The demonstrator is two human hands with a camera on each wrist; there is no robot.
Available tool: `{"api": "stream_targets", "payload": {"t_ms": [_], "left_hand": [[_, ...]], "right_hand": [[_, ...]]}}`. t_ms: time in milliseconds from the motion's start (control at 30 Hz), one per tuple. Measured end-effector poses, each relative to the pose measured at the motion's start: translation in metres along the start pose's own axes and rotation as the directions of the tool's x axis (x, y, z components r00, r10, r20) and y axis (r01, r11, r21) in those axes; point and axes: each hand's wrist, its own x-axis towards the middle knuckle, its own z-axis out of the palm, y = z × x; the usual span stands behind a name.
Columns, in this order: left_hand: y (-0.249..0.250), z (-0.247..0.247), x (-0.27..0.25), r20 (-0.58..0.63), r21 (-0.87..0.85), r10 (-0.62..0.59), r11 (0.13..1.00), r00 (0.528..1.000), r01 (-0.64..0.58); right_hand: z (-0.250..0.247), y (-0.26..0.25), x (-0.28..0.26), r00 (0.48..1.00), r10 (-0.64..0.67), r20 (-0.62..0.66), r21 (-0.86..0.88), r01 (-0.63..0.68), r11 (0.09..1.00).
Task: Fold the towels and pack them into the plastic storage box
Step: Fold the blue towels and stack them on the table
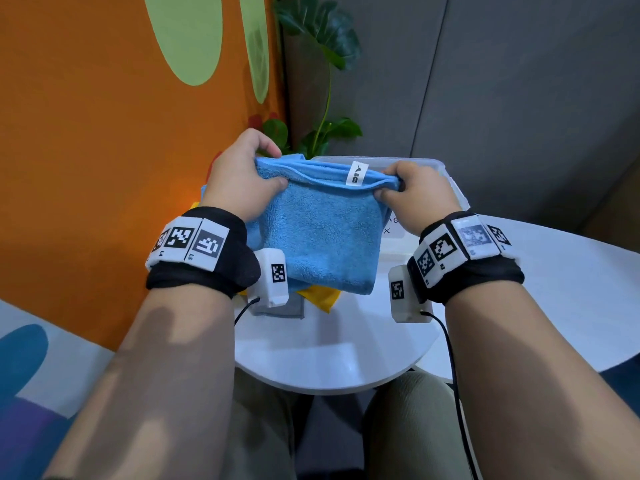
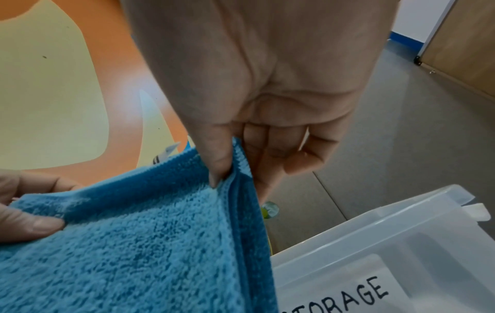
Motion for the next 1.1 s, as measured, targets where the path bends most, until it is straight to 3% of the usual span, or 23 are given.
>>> {"api": "stream_targets", "payload": {"t_ms": [167, 300, 400, 500, 700, 833, 1100], "left_hand": [[0.001, 0.003, -0.003, 0.049, -0.076, -0.006, 0.997, 0.999, 0.01], [0.005, 0.013, -0.006, 0.09, -0.051, 0.046, 0.998, 0.995, -0.042], [0.011, 0.022, -0.007, 0.146, -0.011, 0.078, 0.997, 0.986, -0.077], [0.017, 0.029, -0.008, 0.198, -0.025, 0.111, 0.994, 0.974, -0.108], [0.016, 0.028, -0.01, 0.273, -0.055, 0.101, 0.994, 0.957, -0.09], [0.007, 0.03, -0.009, 0.388, 0.063, 0.04, 0.996, 0.921, -0.07], [-0.017, 0.04, -0.009, 0.445, 0.089, -0.033, 0.996, 0.895, -0.008]], "right_hand": [[0.002, 0.004, 0.003, 0.995, 0.092, -0.026, -0.126, -0.094, 0.987], [0.003, -0.002, 0.001, 0.974, 0.152, 0.166, -0.284, -0.1, 0.954], [0.002, -0.018, -0.006, 0.955, 0.081, 0.286, -0.263, -0.003, 0.965], [0.009, -0.03, -0.009, 0.949, -0.034, 0.312, -0.193, 0.098, 0.976], [0.015, -0.037, -0.006, 0.976, -0.147, 0.163, -0.203, 0.179, 0.962], [0.012, -0.039, -0.004, 0.982, -0.179, 0.062, -0.154, 0.187, 0.97], [-0.004, -0.039, -0.002, 0.985, -0.108, -0.138, -0.133, 0.089, 0.987]]}}
